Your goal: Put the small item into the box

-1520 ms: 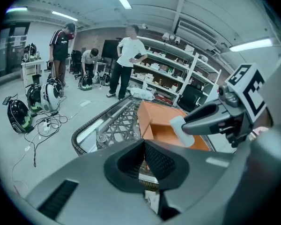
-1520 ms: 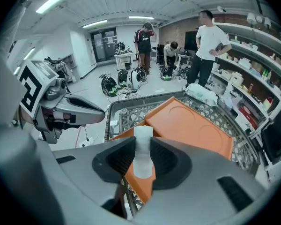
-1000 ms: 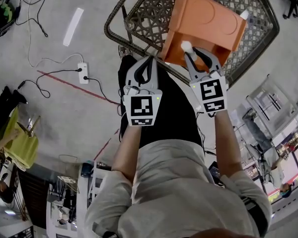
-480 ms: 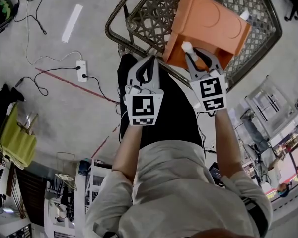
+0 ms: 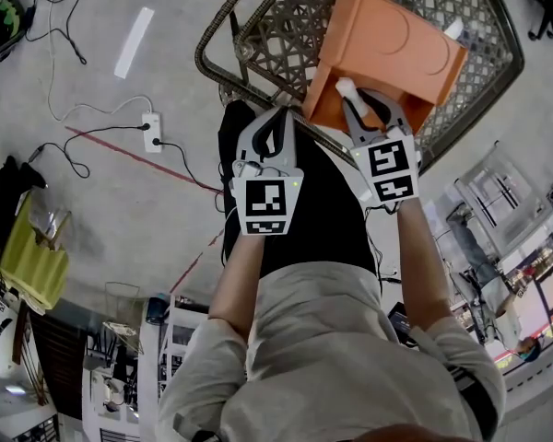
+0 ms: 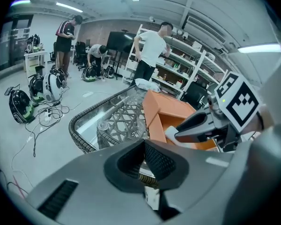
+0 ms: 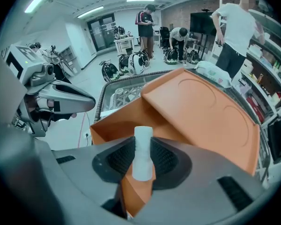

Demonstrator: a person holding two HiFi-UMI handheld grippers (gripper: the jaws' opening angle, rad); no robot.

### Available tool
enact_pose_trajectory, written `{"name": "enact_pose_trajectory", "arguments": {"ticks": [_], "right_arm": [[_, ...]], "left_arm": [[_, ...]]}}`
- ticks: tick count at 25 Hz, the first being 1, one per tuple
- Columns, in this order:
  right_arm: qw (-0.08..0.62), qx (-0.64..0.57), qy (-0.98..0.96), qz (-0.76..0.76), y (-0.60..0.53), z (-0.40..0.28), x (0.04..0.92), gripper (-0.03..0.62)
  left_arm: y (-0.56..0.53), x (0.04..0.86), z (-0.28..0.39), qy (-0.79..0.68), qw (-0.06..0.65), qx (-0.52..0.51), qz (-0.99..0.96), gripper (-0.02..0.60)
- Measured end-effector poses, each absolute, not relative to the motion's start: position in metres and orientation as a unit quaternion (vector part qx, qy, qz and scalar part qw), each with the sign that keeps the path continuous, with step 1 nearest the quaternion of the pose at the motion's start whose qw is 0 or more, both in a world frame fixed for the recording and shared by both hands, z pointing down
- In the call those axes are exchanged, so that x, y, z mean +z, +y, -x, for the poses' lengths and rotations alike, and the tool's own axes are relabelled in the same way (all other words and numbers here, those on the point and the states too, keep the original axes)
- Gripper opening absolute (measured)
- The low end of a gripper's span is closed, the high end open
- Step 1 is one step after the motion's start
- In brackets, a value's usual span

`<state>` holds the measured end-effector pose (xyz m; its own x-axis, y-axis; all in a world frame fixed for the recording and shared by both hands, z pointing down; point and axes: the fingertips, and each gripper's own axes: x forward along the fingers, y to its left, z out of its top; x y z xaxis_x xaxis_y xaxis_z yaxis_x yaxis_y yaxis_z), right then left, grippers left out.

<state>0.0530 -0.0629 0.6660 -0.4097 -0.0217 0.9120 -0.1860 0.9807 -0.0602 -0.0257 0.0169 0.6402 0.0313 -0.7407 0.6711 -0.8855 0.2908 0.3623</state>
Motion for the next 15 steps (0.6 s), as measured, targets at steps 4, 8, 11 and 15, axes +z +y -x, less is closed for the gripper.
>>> {"name": "enact_pose_trajectory", "arguments": {"ticks": [4,8,11,15], "right_arm": [[0.535,0.081,-0.838,-0.068,-0.064,-0.052,0.665,0.104],[0.524,0.083,-0.844,-0.08,-0.067,-0.051,0.658,0.133],[0.513,0.086,-0.849,-0.09,-0.068,-0.051,0.651,0.141],[0.494,0.091,-0.857,-0.112,-0.071,-0.051,0.632,0.14]], "left_arm": [[0.016,0.638,0.026,-0.689,0.41,0.091,-0.591,0.009],[0.016,0.632,0.028,-0.689,0.408,0.089,-0.593,0.008],[0.015,0.626,0.03,-0.689,0.402,0.088,-0.597,0.009],[0.011,0.611,0.031,-0.685,0.393,0.09,-0.607,0.008]]}}
